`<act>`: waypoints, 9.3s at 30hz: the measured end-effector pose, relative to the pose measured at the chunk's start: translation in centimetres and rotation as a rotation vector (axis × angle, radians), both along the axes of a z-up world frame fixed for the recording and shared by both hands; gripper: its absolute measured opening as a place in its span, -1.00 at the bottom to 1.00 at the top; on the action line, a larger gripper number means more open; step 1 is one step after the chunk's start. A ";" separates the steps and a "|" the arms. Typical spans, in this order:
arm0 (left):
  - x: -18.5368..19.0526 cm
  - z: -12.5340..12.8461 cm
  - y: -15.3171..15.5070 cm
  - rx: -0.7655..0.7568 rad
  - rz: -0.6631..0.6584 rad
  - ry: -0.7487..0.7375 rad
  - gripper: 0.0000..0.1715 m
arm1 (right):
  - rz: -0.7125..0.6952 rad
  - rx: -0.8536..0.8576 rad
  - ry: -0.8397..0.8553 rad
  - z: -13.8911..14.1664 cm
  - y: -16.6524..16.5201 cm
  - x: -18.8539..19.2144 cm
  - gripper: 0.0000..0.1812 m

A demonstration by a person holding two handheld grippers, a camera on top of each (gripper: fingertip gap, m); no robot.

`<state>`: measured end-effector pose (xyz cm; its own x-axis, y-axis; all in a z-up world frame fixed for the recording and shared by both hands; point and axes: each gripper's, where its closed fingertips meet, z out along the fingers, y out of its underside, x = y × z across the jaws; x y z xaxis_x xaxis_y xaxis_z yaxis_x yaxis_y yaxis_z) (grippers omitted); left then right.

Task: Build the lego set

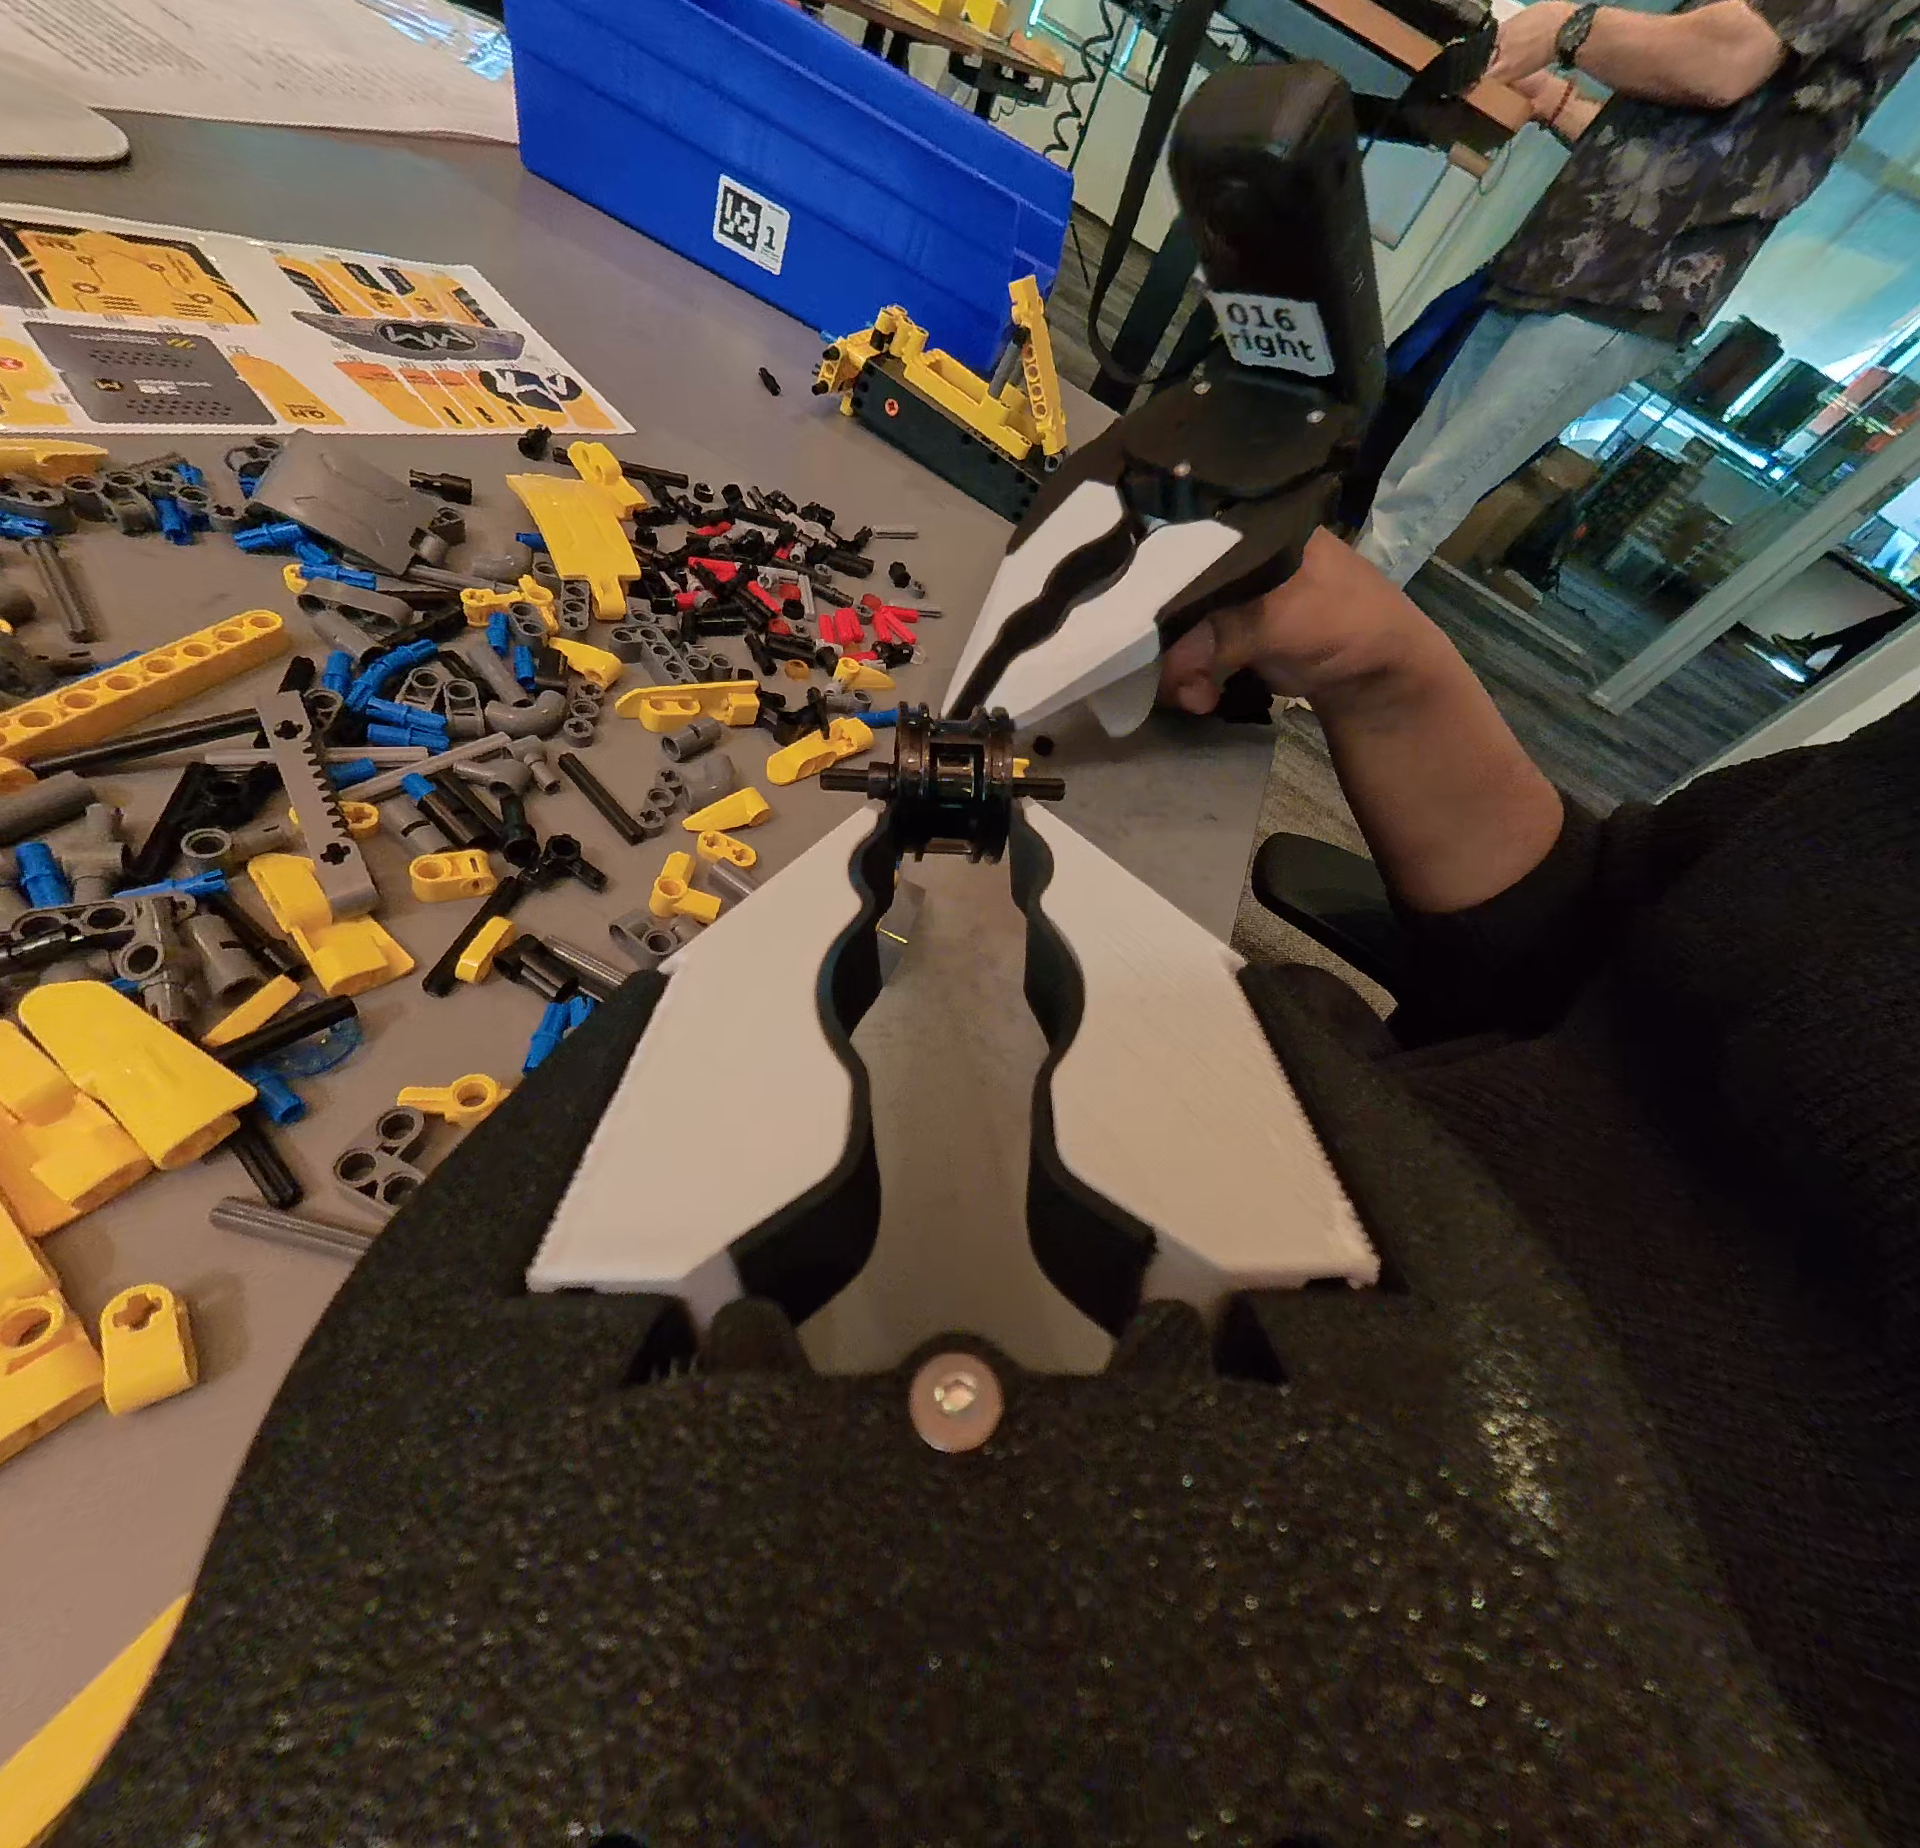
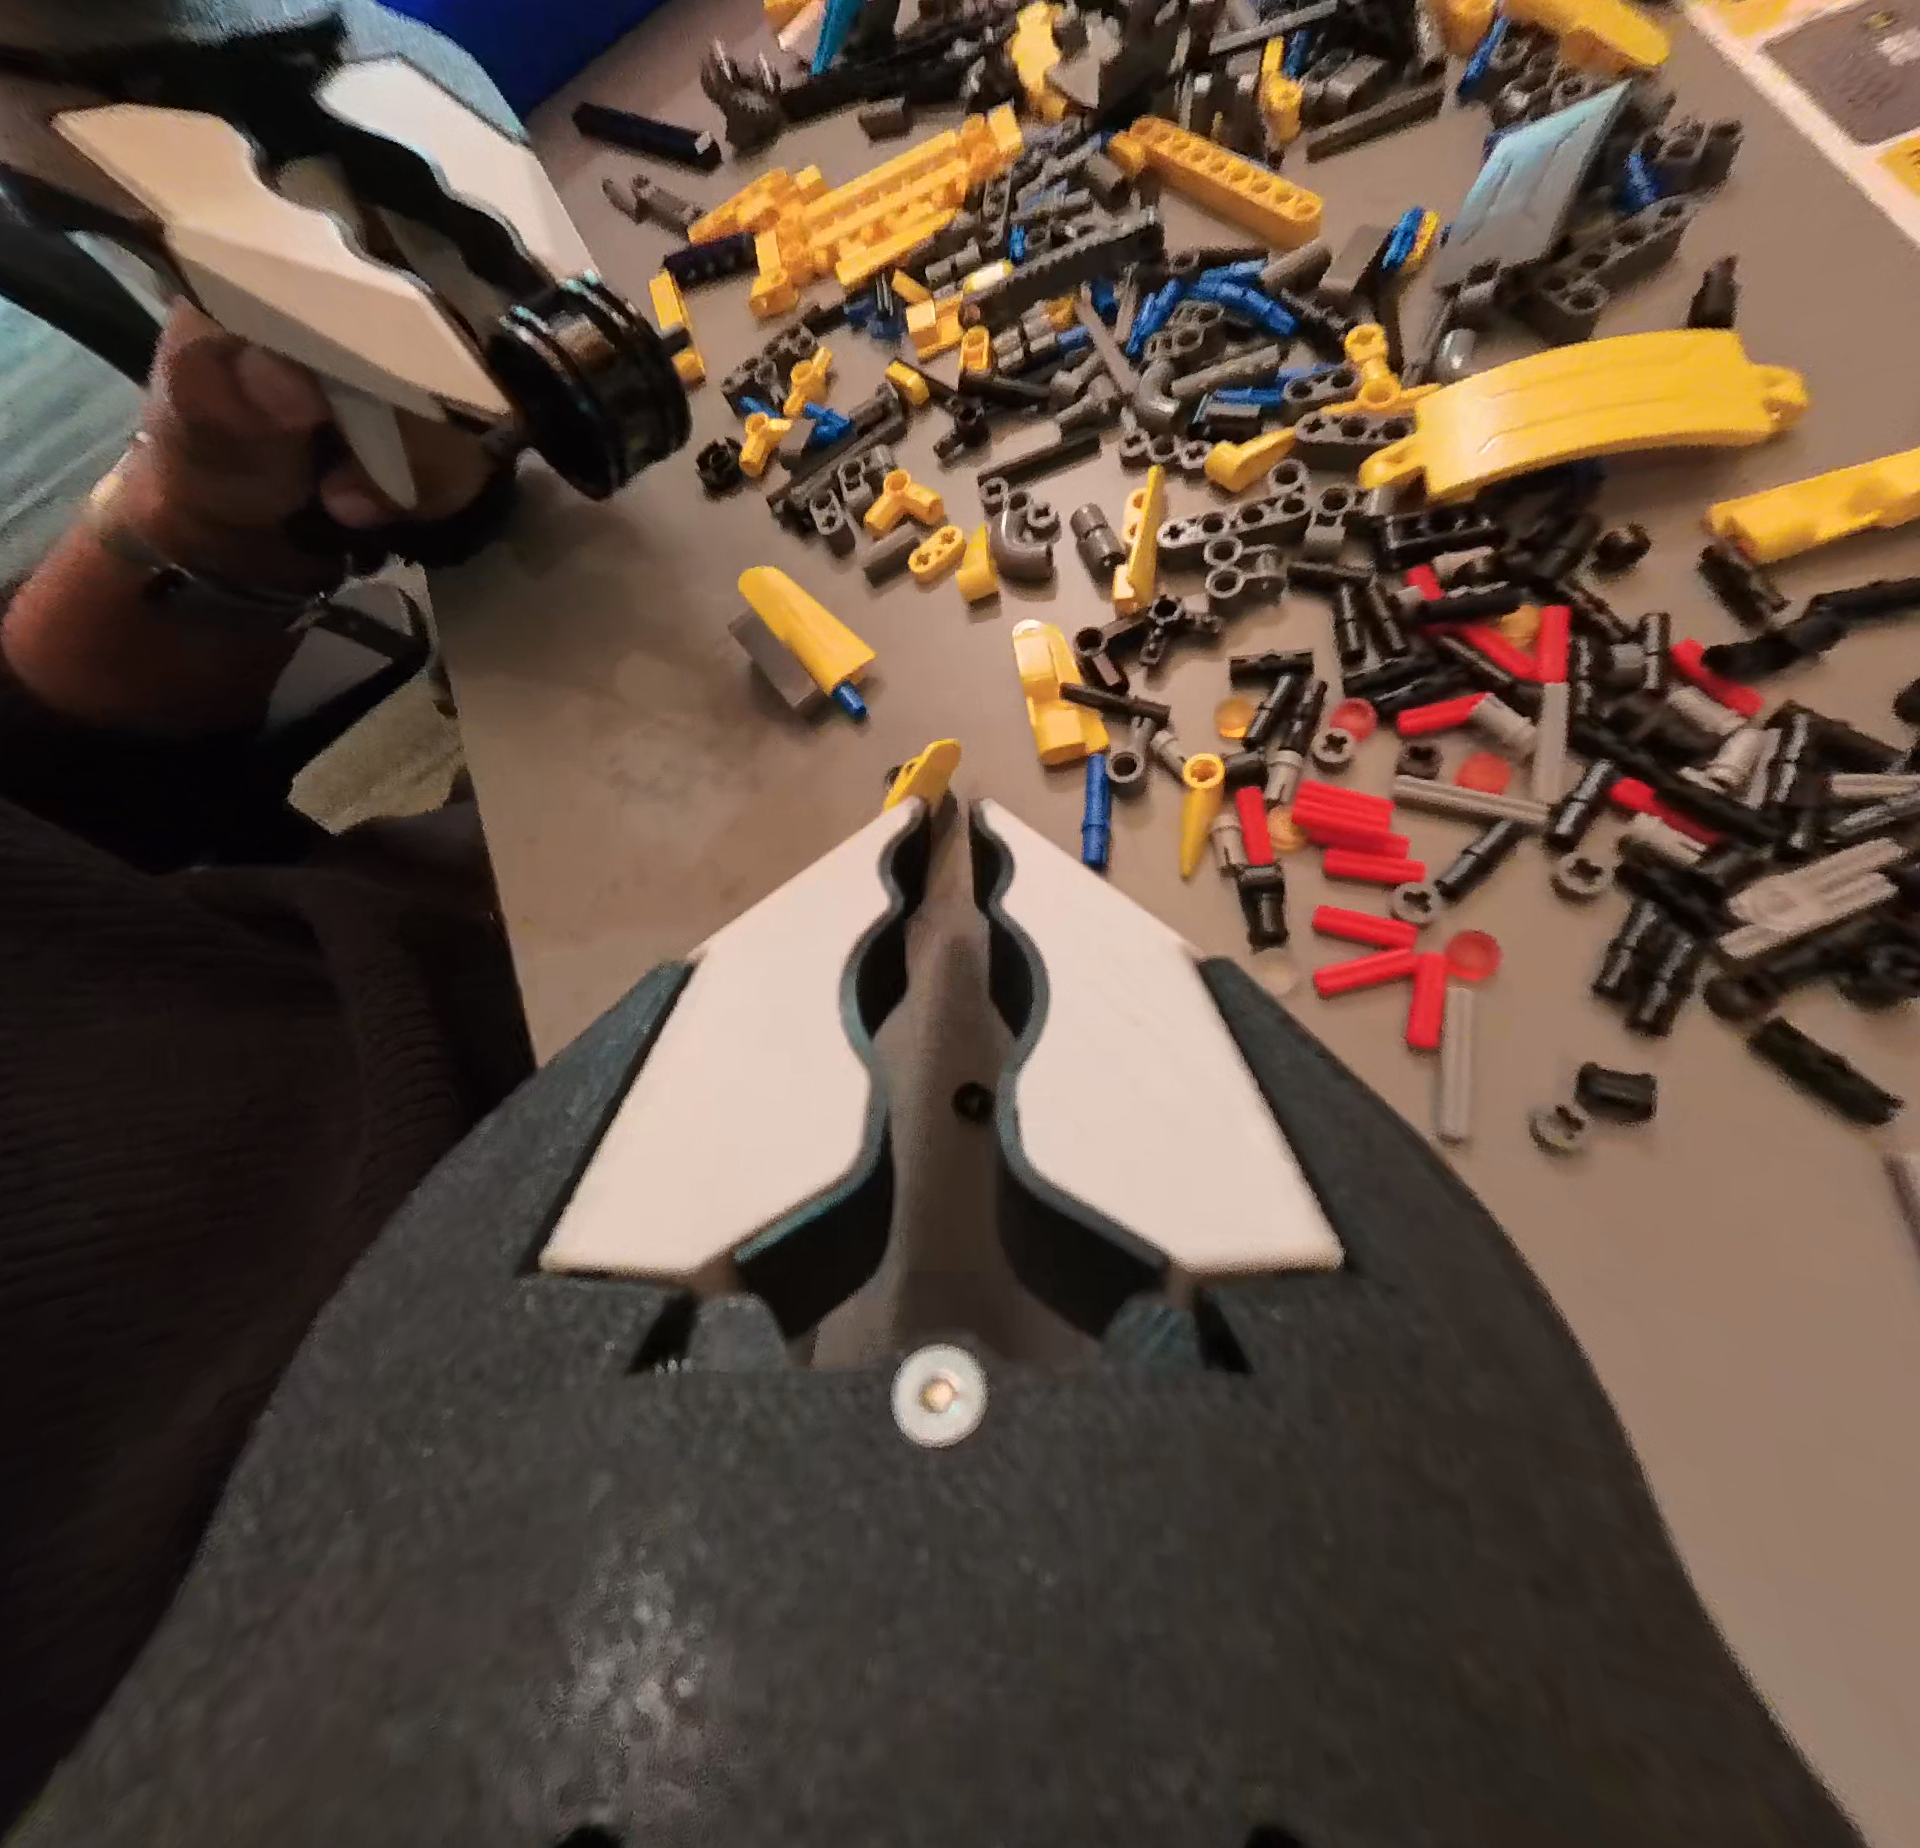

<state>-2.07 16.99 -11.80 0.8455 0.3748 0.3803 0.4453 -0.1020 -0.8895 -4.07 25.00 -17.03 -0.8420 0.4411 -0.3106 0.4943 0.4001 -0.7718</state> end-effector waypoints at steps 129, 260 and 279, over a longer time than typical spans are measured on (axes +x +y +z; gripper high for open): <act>2.9 -0.6 4.0 0.086 0.001 -0.093 -0.76 | 0.028 0.045 0.875 5.4 -2.9 5.1 -0.77; 3.2 -5.7 5.5 -0.372 0.043 0.049 -0.85 | 0.152 0.614 1.330 0.6 -1.1 2.4 -0.85; 4.1 -5.7 5.8 -0.343 -0.007 -0.034 -0.85 | 0.104 0.317 0.742 0.6 1.5 5.0 -0.81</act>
<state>2.02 22.82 -17.52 0.8376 0.4795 0.2617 0.4725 -0.3955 -0.7876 0.92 26.52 -16.39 -0.8210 0.3222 0.4713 -0.1536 0.6704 -0.7259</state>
